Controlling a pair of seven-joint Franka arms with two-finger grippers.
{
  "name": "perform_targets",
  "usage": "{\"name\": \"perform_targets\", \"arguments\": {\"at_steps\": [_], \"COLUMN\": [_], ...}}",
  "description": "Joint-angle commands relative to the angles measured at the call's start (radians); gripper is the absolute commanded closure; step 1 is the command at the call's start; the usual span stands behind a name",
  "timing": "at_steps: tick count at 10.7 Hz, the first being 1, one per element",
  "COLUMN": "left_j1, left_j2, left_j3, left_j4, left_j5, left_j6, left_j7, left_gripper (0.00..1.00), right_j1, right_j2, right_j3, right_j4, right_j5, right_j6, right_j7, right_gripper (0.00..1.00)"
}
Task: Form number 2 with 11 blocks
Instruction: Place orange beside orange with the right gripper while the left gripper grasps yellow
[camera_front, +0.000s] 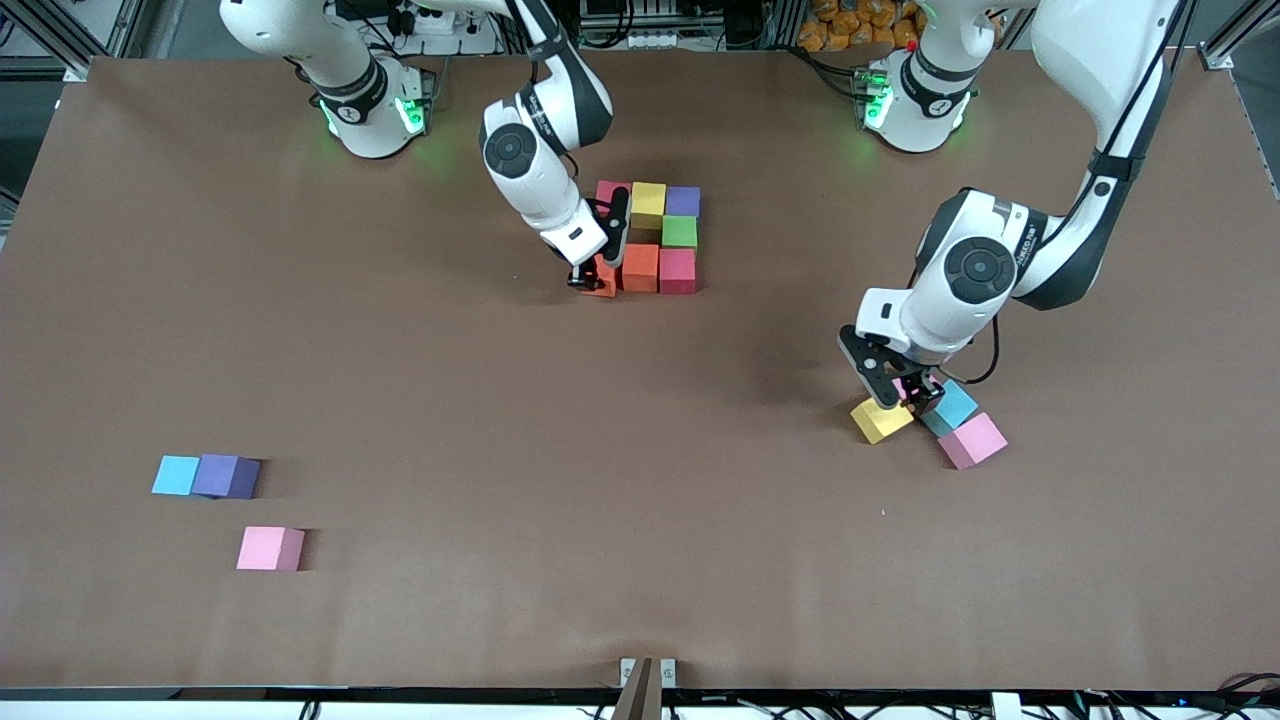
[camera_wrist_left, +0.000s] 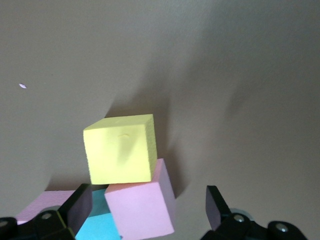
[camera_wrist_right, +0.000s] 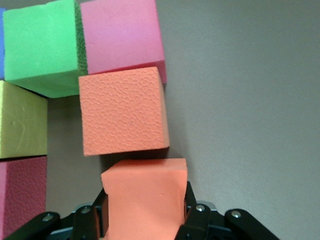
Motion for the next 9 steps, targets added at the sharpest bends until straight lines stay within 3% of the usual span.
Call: {"name": "perform_targets", "arguments": {"at_steps": [1,6,8,9], "left_j1": [0.007,0.018,0.02,0.021], "left_j2": [0.014,0.056,0.059,0.072], "left_j3": [0.001,0.013,0.014,0.025], "left_j4": [0.013,0.011,0.014,0.019], "left_j5": [0.036,0.025,0.026,0.028], "left_j6": [0.022,0.103,0.109,0.126], "left_j7": [0.015,0.017,0.017,0.017], "left_gripper": [0.0,0.0,0.0,0.0], "right_j1": [0.044,0.059,0.059,0.061], "right_j2": [0.016,0.031,0.033,0.033], "right_j3": [-0.005,-0.004,-0.004,-0.004], "right_j4": [-0.015,-0.009,-0.006,-0.004], "right_j5": [0.058,0.09,0.125,0.125], "right_j6": [0.063,0.067,0.064,0.061], "right_j7": [-0.002,-0.001,0.016,0.018], "right_gripper": [0.94,0.91,0.0,0.0]}}
